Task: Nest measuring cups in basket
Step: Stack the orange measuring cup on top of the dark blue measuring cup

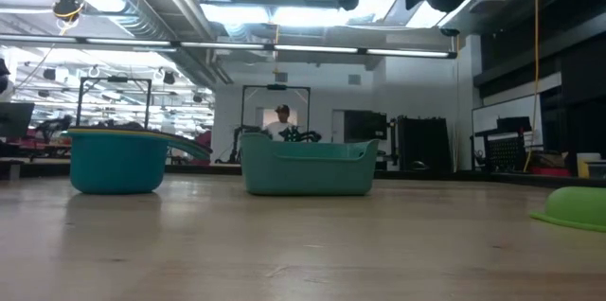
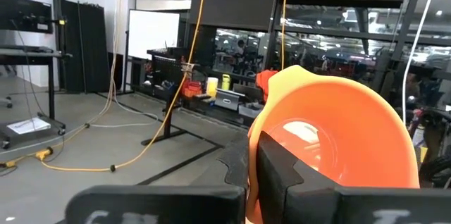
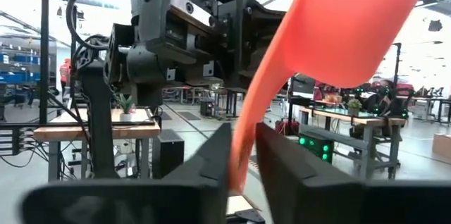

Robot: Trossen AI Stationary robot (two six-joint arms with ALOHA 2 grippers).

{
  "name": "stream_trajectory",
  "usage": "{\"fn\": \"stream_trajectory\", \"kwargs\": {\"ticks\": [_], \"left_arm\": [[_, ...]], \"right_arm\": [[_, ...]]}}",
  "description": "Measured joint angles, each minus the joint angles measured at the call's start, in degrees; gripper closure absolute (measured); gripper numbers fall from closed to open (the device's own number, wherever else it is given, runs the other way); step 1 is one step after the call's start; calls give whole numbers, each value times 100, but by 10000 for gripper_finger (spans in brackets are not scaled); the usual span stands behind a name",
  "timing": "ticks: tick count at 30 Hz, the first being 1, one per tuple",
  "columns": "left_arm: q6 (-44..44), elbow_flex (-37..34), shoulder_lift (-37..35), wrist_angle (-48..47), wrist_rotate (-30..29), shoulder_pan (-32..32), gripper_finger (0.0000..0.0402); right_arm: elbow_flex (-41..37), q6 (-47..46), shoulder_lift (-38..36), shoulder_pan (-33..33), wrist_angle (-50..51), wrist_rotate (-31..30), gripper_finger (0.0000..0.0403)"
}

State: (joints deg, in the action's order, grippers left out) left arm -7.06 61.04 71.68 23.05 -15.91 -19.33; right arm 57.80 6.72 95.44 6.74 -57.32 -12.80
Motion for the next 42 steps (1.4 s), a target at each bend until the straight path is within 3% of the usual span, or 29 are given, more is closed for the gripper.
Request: {"fn": "stream_trajectory", "kwargs": {"ticks": [4, 24, 33, 42], "left_arm": [[18, 0, -2, 13, -51, -4, 398], [25, 2, -2, -286, 21, -4, 345], [21, 2, -4, -1237, 42, -13, 308], [19, 0, 4, -2107, 7, -15, 304]], "right_arm": [[0, 4, 0, 6, -1, -64, 390], [0, -39, -116, 4, 685, -15, 397], [-4, -186, -734, 49, 2559, -65, 397], [-4, -491, -1309, 411, 4473, 3, 397]]}}
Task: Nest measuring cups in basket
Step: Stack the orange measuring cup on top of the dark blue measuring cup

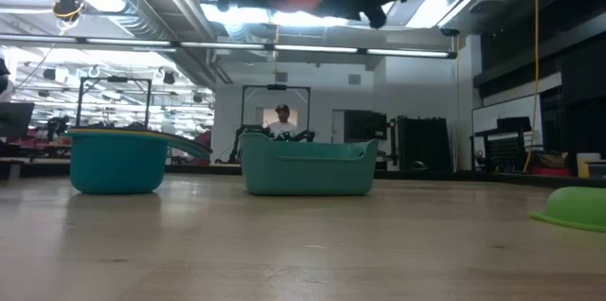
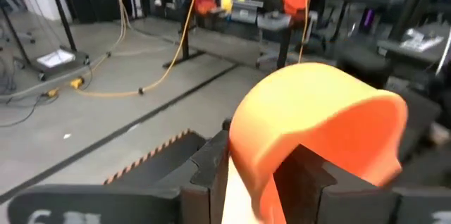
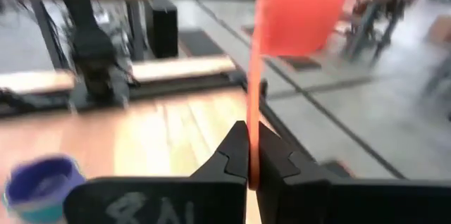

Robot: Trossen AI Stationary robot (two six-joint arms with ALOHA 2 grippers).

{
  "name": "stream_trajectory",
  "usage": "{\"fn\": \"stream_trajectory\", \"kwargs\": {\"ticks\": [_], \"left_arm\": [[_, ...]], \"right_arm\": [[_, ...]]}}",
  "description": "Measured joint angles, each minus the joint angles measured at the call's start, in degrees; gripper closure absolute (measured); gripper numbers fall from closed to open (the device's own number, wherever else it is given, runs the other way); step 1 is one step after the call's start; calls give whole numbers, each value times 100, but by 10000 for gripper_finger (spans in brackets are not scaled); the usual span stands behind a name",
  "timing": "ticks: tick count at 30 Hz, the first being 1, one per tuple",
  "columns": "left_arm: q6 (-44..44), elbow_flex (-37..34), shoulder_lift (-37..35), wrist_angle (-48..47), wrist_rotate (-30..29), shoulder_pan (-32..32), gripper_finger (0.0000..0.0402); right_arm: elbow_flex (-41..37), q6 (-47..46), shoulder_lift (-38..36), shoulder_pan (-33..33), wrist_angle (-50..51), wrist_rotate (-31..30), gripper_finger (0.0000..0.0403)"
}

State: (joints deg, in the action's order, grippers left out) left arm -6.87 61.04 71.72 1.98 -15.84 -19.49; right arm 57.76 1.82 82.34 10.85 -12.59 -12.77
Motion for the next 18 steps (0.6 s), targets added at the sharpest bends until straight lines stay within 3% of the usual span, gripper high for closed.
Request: {"fn": "stream_trajectory", "kwargs": {"ticks": [13, 15, 18], "left_arm": [[29, 0, -9, -1036, 79, 0, 304], [306, 0, -9, -1152, 285, 6, 304], [859, 0, -9, -1410, 887, 51, 306]], "right_arm": [[-2, -473, -531, 752, 2173, -79, 399], [-2, -560, -548, 931, 2420, 187, 399], [-2, -804, -552, 1252, 2751, 1071, 399]]}}
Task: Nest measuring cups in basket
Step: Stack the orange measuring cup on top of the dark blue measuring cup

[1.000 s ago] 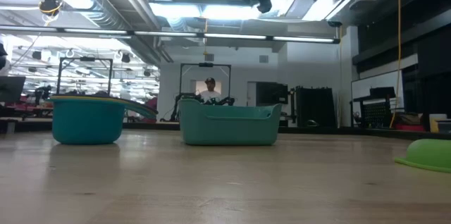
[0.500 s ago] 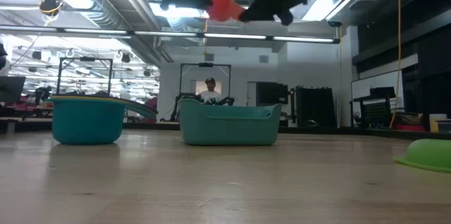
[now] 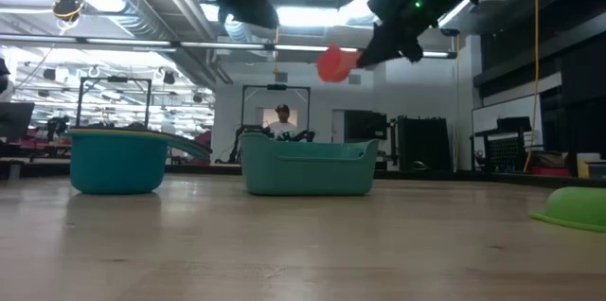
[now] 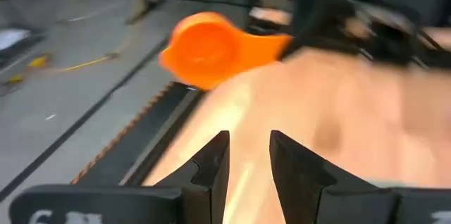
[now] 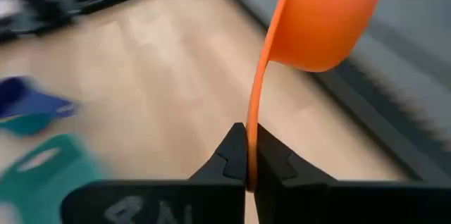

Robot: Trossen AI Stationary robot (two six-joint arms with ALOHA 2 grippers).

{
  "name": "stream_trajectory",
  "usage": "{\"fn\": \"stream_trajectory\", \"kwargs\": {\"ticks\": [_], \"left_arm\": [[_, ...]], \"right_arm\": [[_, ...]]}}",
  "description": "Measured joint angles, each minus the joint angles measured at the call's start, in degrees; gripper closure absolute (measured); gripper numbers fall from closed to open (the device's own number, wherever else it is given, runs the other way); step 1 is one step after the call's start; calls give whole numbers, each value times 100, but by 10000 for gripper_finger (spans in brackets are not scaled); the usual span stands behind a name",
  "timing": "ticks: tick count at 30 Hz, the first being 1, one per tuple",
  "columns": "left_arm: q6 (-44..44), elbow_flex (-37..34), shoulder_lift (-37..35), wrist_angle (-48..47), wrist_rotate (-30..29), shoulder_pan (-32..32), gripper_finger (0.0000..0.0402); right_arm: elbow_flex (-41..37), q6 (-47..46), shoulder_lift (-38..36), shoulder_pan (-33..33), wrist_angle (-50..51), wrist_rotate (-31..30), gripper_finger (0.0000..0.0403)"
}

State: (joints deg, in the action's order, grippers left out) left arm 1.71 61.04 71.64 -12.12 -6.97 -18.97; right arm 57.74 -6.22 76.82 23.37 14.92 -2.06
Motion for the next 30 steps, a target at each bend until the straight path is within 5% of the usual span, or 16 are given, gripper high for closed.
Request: {"fn": "stream_trajectory", "kwargs": {"ticks": [6, 13, 19, 30], "left_arm": [[1355, 0, 0, -397, 1266, 254, 307], [2991, 0, 0, -534, 1507, 752, 307], [4183, 0, 0, -500, 1502, 1187, 307], [4542, 0, 0, -566, 1050, 1764, 308]], "right_arm": [[0, -558, 1, 643, 259, 2208, 399], [0, -1450, 159, 1042, 268, 4258, 397], [0, -2196, 585, 1054, 290, 5432, 397], [0, -3661, 1342, 733, -698, 6548, 397]]}}
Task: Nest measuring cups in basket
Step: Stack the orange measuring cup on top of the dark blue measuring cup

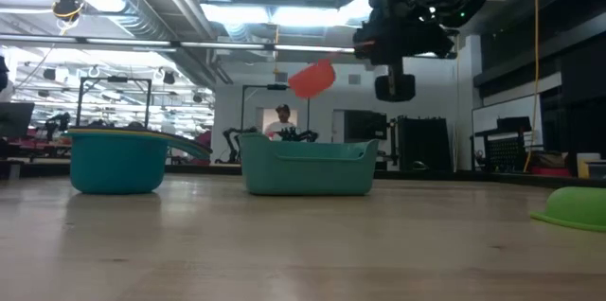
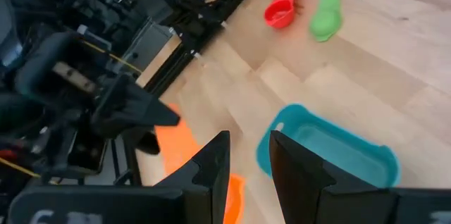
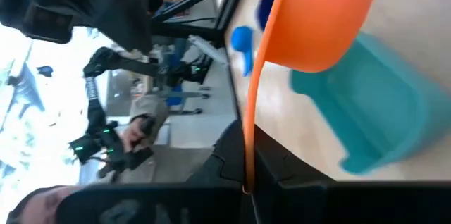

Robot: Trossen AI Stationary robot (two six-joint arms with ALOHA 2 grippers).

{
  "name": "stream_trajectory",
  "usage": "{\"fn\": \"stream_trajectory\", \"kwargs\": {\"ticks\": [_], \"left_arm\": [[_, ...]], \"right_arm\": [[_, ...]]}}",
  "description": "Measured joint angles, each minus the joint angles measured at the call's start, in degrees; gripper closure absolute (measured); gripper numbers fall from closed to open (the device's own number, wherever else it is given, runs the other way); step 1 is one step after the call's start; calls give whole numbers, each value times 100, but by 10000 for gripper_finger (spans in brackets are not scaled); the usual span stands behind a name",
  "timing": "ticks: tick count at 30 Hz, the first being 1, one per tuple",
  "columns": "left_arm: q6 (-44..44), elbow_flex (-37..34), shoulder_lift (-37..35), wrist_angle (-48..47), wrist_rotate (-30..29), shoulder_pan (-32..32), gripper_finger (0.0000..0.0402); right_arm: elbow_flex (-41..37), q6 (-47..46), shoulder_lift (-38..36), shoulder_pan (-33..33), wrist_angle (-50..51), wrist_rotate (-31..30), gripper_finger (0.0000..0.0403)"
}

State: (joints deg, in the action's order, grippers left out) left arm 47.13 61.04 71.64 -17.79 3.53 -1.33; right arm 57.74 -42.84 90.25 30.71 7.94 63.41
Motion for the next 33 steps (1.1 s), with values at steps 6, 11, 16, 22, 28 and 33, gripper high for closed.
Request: {"fn": "stream_trajectory", "kwargs": {"ticks": [6, 11, 16, 22, 28, 33], "left_arm": [[2, 0, 164, -355, -207, 129, 308], [0, 0, 464, -475, -1065, 184, 308], [9, 0, 780, -493, -1335, 189, 308], [10, 0, 1082, -524, -1602, 188, 308], [13, 2, 1259, -559, -1622, 189, 308], [13, 2, 1252, -535, -1727, 188, 309]], "right_arm": [[0, -687, 202, -211, -941, 229, 397], [0, -808, 256, -384, -1116, 228, 397], [0, -806, 255, -542, -1164, 224, 397], [0, -801, 255, -615, -1161, 203, 396], [2, -799, 257, -624, -1186, 193, 396], [0, -796, 257, -621, -1199, 199, 396]]}}
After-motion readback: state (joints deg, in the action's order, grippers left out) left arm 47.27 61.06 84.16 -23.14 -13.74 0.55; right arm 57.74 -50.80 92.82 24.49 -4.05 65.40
